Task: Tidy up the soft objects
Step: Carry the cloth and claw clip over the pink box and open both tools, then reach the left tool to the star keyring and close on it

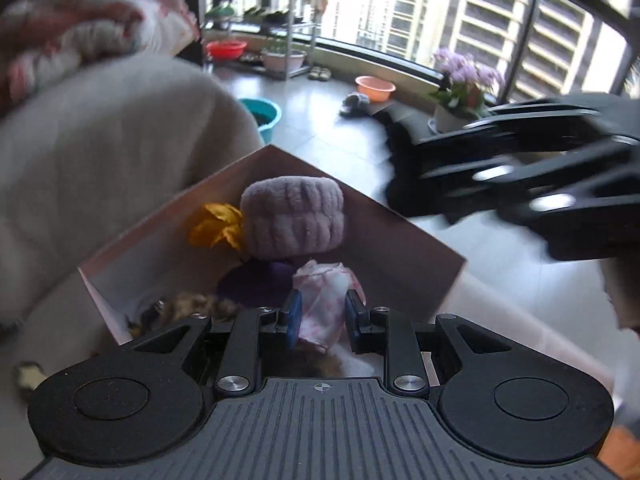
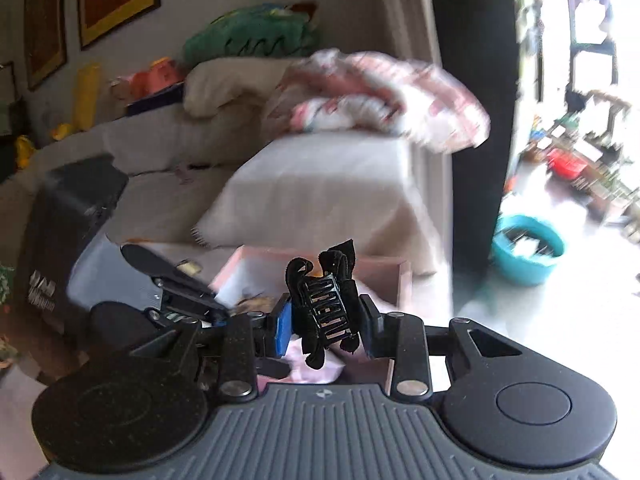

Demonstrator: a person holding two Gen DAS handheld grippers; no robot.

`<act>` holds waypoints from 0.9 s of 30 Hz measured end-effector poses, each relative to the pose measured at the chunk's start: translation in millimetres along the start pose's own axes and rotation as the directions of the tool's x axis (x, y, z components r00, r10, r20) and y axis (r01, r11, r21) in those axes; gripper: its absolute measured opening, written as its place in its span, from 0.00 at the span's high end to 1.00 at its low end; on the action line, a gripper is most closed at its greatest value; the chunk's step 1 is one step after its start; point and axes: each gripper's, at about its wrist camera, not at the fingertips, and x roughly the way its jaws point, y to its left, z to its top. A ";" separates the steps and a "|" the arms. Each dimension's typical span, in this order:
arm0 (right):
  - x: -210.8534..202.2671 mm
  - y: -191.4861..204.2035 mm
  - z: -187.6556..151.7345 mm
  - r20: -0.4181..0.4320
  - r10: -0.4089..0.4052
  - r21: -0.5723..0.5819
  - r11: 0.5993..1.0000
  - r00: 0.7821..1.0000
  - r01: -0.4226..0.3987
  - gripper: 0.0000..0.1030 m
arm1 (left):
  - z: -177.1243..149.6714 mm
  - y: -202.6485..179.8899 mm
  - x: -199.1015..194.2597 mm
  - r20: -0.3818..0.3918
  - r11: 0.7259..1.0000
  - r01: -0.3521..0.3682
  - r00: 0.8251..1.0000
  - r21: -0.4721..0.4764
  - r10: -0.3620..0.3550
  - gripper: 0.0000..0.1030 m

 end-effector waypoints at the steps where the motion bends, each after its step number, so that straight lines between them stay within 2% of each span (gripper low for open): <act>1: 10.5 -0.6 -1.0 -0.023 0.027 0.019 0.999 0.999 -0.026 0.68 | -1.7 -1.9 -4.4 0.001 1.000 0.000 1.000 0.015 0.000 0.73; 5: 45.8 -10.4 -2.7 -0.133 0.086 0.167 0.984 0.987 -0.064 0.58 | -10.8 -0.8 -20.8 0.003 0.998 -0.045 0.999 0.054 0.045 0.73; 7: 49.7 -16.8 -9.2 -0.160 0.126 0.236 0.968 0.979 -0.086 0.58 | -20.6 9.4 -36.0 0.015 0.997 -0.059 0.998 0.046 0.059 0.73; 9: 50.6 -14.6 -8.9 -0.169 0.115 0.232 0.970 0.979 -0.074 0.55 | -26.2 17.0 -49.5 0.040 0.998 -0.065 0.997 0.017 0.064 0.73; 11: 43.9 -8.6 -4.6 -0.157 0.084 0.201 0.978 0.984 -0.052 0.45 | -28.0 30.3 -63.8 0.075 0.997 -0.078 0.994 -0.022 0.079 0.73; 15: 26.4 3.6 14.9 -0.115 0.043 0.177 0.984 0.992 -0.022 0.45 | -32.4 62.8 -102.5 0.126 0.987 -0.094 0.986 -0.133 0.111 0.73; 17: 23.8 11.8 32.7 -0.097 0.037 0.173 0.985 0.995 -0.019 0.44 | -29.3 89.9 -118.9 0.125 0.971 -0.087 0.985 -0.222 0.117 0.73; 19: 22.5 24.3 54.3 -0.084 0.048 0.168 0.985 0.995 -0.034 0.44 | -24.8 121.0 -128.2 0.103 0.942 -0.060 0.990 -0.331 0.099 0.73; 20: 24.3 32.1 67.7 -0.078 0.060 0.166 0.985 0.995 -0.047 0.43 | -25.7 135.0 -133.9 0.092 0.918 -0.044 0.992 -0.393 0.087 0.73; 23: 31.2 54.1 108.9 -0.071 0.098 0.179 0.980 0.993 -0.084 0.35 | -25.3 186.5 -133.3 0.057 0.807 -0.005 0.997 -0.590 0.048 0.73; 25: 40.9 68.6 129.8 -0.089 0.106 0.179 0.980 0.990 -0.088 0.35 | -29.4 216.8 -124.7 -0.010 0.736 -0.038 0.999 -0.676 0.042 0.73; 27: 55.8 86.1 144.0 -0.120 0.104 0.141 0.986 0.987 -0.087 0.35 | -30.8 235.2 -108.9 -0.112 0.718 -0.120 0.992 -0.686 0.058 0.73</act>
